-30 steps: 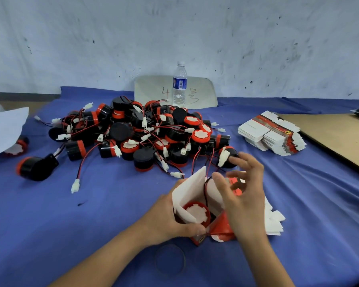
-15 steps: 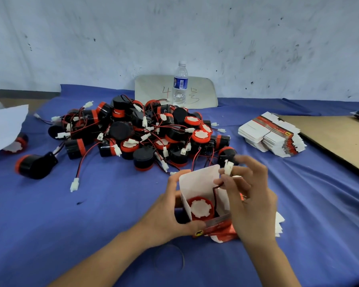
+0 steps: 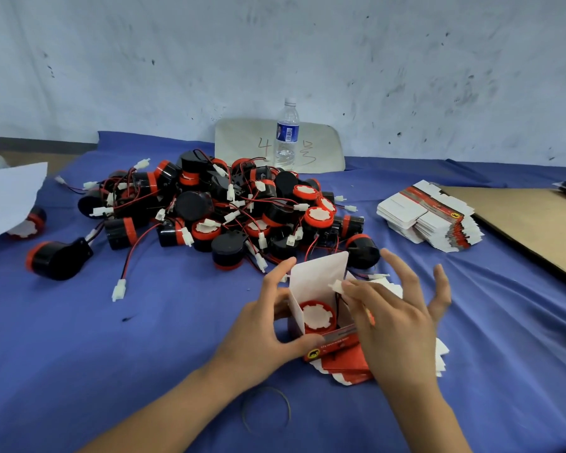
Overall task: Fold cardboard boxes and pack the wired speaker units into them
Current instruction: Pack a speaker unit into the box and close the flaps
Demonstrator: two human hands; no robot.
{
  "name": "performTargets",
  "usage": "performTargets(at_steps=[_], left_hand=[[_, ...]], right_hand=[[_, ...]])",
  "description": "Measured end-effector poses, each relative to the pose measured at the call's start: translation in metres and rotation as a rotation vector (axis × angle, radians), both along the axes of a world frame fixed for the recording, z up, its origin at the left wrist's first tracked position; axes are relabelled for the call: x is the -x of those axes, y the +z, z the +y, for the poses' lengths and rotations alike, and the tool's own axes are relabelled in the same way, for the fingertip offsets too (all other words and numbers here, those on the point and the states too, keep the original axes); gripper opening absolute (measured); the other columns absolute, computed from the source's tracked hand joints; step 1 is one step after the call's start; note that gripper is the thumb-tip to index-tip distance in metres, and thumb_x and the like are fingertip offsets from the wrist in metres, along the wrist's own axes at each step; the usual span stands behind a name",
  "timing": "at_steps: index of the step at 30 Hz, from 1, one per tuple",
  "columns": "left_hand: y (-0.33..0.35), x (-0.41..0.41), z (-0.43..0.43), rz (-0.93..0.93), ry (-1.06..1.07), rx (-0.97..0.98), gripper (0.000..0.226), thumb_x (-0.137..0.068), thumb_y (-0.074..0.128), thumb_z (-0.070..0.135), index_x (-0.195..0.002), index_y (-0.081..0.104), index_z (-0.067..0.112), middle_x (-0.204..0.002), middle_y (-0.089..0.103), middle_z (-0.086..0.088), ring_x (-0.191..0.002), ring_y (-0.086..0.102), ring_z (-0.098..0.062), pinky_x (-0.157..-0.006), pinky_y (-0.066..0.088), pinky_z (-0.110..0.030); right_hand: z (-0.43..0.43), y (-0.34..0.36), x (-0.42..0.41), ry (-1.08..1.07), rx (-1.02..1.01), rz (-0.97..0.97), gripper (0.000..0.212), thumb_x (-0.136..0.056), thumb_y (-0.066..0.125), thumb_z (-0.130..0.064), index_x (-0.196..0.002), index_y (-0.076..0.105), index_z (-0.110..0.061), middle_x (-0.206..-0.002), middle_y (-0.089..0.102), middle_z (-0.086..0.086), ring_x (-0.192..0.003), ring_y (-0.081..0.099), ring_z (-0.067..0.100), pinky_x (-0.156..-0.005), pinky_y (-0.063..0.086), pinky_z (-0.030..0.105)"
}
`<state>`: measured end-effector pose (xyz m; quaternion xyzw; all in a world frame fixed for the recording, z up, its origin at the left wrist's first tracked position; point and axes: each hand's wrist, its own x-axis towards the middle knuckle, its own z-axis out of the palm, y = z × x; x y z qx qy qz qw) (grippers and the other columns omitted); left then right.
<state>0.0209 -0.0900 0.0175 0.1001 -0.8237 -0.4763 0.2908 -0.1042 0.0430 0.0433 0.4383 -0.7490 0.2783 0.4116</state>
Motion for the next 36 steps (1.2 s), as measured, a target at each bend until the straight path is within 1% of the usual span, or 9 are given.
performTargets(at_steps=[8,12,16,19,21,24,28,32,36], left_hand=[[-0.007,-0.001,0.007,0.011,0.061,0.09,0.099,-0.069,0.074,0.055,-0.137,0.002,0.068,-0.108,0.063,0.02,-0.099,0.06,0.011,-0.086,0.039,-0.002],[-0.01,0.0,0.006,0.002,0.066,0.088,0.093,-0.073,0.067,0.061,-0.139,0.001,0.067,-0.1,0.061,0.029,-0.097,0.057,0.013,-0.085,0.039,-0.002],[-0.012,0.003,0.01,-0.054,0.015,0.145,0.083,-0.089,0.048,0.061,-0.139,-0.019,0.061,-0.136,0.041,0.018,-0.12,0.04,0.011,-0.097,0.037,-0.007],[-0.012,0.003,0.015,-0.17,-0.021,0.182,0.085,-0.084,0.039,0.064,-0.127,-0.034,0.064,-0.153,-0.03,0.023,-0.142,-0.004,0.008,-0.11,0.022,-0.01],[-0.011,0.003,0.017,-0.282,0.018,0.293,0.082,-0.08,0.031,0.068,-0.129,-0.034,0.057,-0.141,-0.049,0.023,-0.141,0.0,0.005,-0.108,0.034,-0.021],[-0.009,0.004,0.016,-0.333,0.055,0.376,0.075,-0.082,0.03,0.064,-0.138,-0.018,0.052,-0.148,-0.042,0.012,-0.143,0.024,-0.011,-0.103,0.043,-0.036],[-0.008,0.005,0.011,-0.264,0.039,0.335,0.058,-0.092,0.036,0.049,-0.144,0.01,0.047,-0.161,-0.006,0.003,-0.142,0.026,-0.009,-0.108,0.037,-0.033],[-0.004,0.004,0.01,-0.213,0.092,0.298,0.05,-0.097,0.037,0.037,-0.146,0.03,0.036,-0.162,0.002,0.001,-0.138,0.035,-0.009,-0.108,0.037,-0.028],[-0.008,0.004,0.013,-0.176,0.227,0.351,0.045,-0.099,0.048,0.019,-0.143,0.039,0.026,-0.159,-0.01,0.004,-0.137,0.039,-0.019,-0.104,0.038,-0.025]], right_hand=[[-0.002,0.0,-0.01,-0.098,-0.223,-0.33,0.008,-0.079,0.079,-0.021,-0.071,0.078,-0.02,-0.136,0.056,0.001,-0.139,0.033,0.033,-0.11,0.017,0.055],[0.003,0.009,-0.005,-0.076,-0.569,-0.613,0.047,-0.098,0.028,-0.051,-0.098,0.072,-0.034,-0.153,-0.011,-0.032,-0.146,-0.014,0.009,-0.118,-0.006,0.043],[0.008,0.017,-0.004,0.0,-0.734,-0.736,0.053,-0.091,0.02,-0.063,-0.103,0.066,-0.04,-0.135,-0.033,-0.041,-0.145,-0.015,0.004,-0.119,-0.005,0.044],[0.006,0.012,-0.004,0.114,-0.726,-0.714,0.043,-0.094,0.035,-0.058,-0.098,0.07,-0.035,-0.148,-0.019,-0.036,-0.144,0.014,0.005,-0.117,0.014,0.036],[0.002,0.008,-0.002,0.248,-0.572,-0.742,0.04,-0.096,0.045,-0.047,-0.087,0.073,-0.02,-0.156,0.008,-0.027,-0.126,0.044,0.005,-0.1,0.033,0.024],[-0.001,0.002,-0.004,0.287,-0.362,-0.681,0.032,-0.091,0.063,-0.03,-0.069,0.067,-0.007,-0.147,0.041,-0.018,-0.092,0.061,0.01,-0.076,0.044,0.026],[-0.005,-0.005,-0.018,0.186,-0.093,-0.385,0.021,-0.072,0.082,-0.013,-0.074,0.061,-0.014,-0.087,0.071,-0.006,-0.056,0.057,0.015,-0.048,0.04,0.024],[-0.009,-0.012,-0.024,0.148,-0.077,-0.277,0.021,-0.083,0.059,-0.04,-0.09,0.069,-0.023,-0.074,0.069,-0.011,-0.064,0.064,0.011,-0.056,0.044,0.02],[-0.01,-0.013,-0.022,0.174,-0.093,-0.394,0.022,-0.09,0.055,-0.031,-0.084,0.072,-0.019,-0.077,0.071,-0.006,-0.072,0.065,0.015,-0.066,0.044,0.019]])
